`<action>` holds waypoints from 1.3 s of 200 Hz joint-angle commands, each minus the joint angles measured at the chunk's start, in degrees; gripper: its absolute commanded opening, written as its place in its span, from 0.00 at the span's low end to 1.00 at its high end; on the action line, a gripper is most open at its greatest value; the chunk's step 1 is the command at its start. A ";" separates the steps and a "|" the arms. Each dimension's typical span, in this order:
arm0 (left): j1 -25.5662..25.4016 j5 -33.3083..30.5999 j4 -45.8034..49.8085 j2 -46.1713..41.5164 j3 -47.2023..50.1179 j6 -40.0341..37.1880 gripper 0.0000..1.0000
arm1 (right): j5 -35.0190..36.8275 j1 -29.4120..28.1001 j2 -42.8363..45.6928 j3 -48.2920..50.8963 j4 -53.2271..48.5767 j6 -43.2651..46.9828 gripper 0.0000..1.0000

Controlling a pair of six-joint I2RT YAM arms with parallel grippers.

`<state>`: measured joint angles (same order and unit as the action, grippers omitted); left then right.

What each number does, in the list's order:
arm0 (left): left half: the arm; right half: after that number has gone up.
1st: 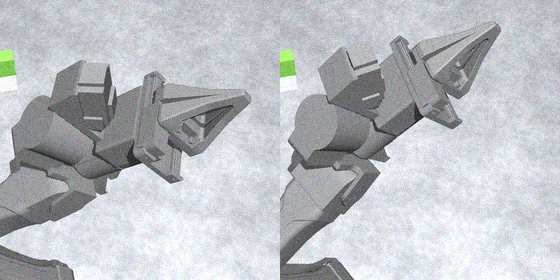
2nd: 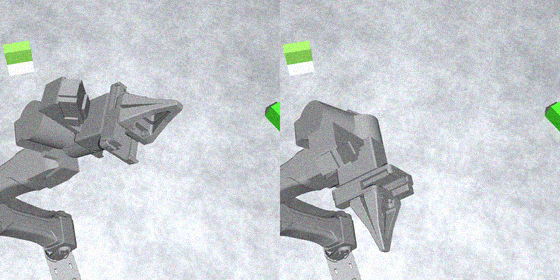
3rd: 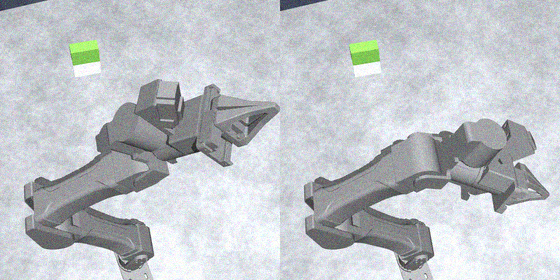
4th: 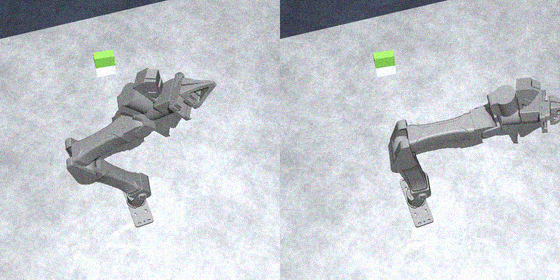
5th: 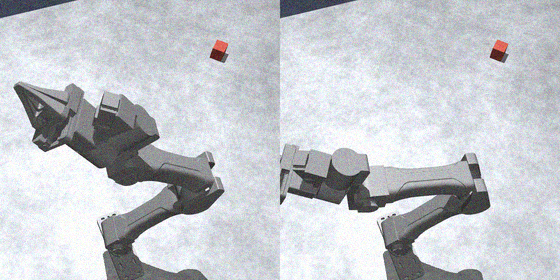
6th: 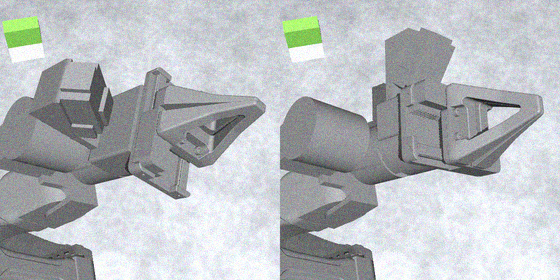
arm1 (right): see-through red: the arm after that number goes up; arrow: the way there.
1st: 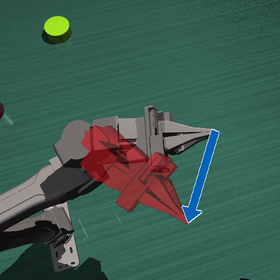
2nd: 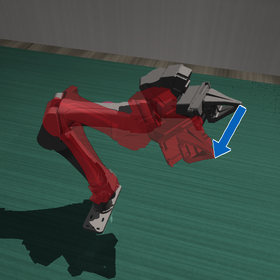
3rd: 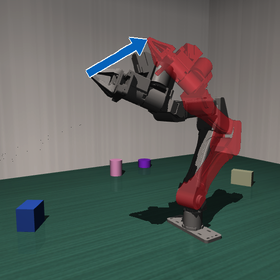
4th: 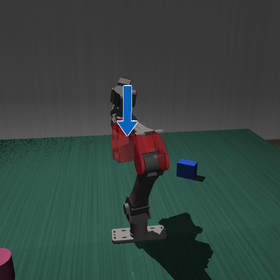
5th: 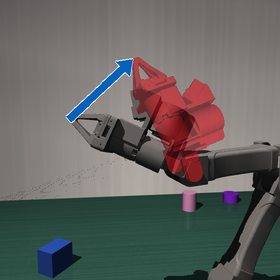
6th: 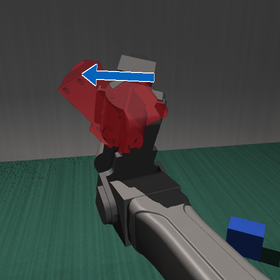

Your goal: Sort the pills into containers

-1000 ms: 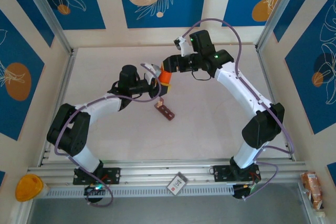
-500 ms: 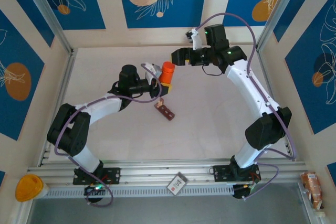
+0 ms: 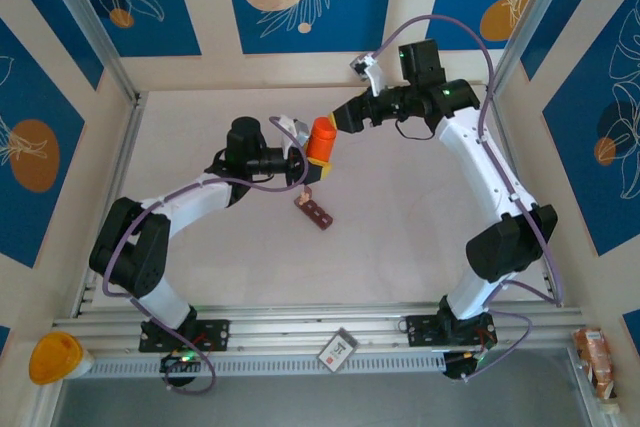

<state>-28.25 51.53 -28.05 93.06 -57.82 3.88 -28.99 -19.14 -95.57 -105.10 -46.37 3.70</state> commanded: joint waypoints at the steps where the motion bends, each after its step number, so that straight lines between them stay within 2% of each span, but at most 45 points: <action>1: 0.32 3.35 -0.74 0.06 -1.84 1.00 0.00 | -1.95 -0.90 -1.14 -1.65 -2.54 2.89 0.82; 62: 0.26 4.11 -0.58 0.63 -2.76 1.48 0.00 | -1.31 -3.45 -3.25 -3.84 -4.19 3.77 0.80; 104: 0.25 4.02 -0.51 0.36 -2.30 1.35 0.00 | -1.68 -4.09 -4.48 -5.03 -5.39 4.03 0.71; 195: 0.31 4.37 -0.33 1.07 -2.31 1.31 0.00 | -1.34 -2.50 -0.17 -1.48 0.11 0.18 0.78; 260: 0.43 4.63 -0.57 1.60 -2.80 1.57 0.00 | -2.76 -3.03 0.50 -0.16 -1.73 1.83 0.80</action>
<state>-28.14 54.02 -26.68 94.15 -58.67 4.64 -29.67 -21.89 -96.44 -106.56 -47.18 4.86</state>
